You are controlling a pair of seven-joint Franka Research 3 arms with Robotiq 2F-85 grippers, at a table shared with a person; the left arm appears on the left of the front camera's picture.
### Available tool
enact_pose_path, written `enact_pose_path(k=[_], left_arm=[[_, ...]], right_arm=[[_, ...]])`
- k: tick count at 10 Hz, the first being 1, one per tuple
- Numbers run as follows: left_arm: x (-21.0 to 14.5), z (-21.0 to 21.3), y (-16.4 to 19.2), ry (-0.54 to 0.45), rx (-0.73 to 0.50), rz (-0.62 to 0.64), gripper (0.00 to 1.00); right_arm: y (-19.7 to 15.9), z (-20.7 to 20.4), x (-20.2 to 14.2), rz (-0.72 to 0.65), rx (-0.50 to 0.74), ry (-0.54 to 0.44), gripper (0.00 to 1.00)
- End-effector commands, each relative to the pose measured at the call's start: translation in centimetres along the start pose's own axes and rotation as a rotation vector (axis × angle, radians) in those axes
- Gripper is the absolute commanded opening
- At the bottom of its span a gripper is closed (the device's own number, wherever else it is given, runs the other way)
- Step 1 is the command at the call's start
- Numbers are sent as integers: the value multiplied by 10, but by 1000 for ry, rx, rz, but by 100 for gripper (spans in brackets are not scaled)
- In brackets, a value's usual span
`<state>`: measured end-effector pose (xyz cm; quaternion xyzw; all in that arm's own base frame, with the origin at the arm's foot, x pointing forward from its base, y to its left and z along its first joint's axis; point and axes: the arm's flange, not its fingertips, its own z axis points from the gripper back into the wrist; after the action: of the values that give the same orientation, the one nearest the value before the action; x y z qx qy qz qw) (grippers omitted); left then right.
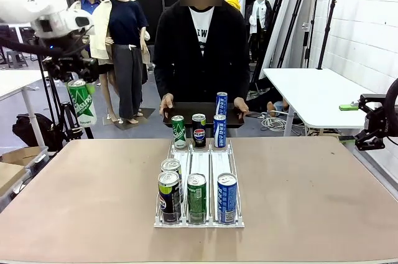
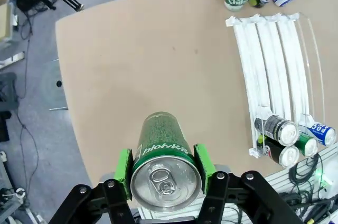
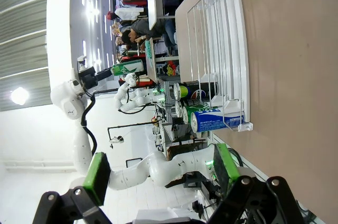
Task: Retrieve and hand over the desired beverage to the person.
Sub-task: Pick up another can of the same type that the person held from the Automatic Can Dispenser.
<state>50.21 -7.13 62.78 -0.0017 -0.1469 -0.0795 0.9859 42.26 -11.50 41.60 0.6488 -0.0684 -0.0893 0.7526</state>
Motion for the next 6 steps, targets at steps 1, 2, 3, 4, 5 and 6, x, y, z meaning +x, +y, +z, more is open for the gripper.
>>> enact_pose_path(k=[1, 2, 3, 4, 5, 6], left_arm=[[-26, -7, 20, -43, -47, 1, 0], [-29, -7, 25, -47, -55, 14, 0], [-25, -5, 14, -32, -38, -5, 0], [-17, -14, 21, -11, -27, 23, 0], [-17, -14, 21, -11, -27, 23, 0], [-17, -14, 21, -11, -27, 23, 0]], right_arm=[[1, -1, 1, 2, -1, 1, 100], [1, -1, 1, 2, -1, 1, 100], [1, -1, 1, 2, -1, 1, 100], [1, -1, 1, 2, -1, 1, 100], [1, -1, 1, 2, -1, 1, 100], [1, -1, 1, 2, -1, 1, 100]])
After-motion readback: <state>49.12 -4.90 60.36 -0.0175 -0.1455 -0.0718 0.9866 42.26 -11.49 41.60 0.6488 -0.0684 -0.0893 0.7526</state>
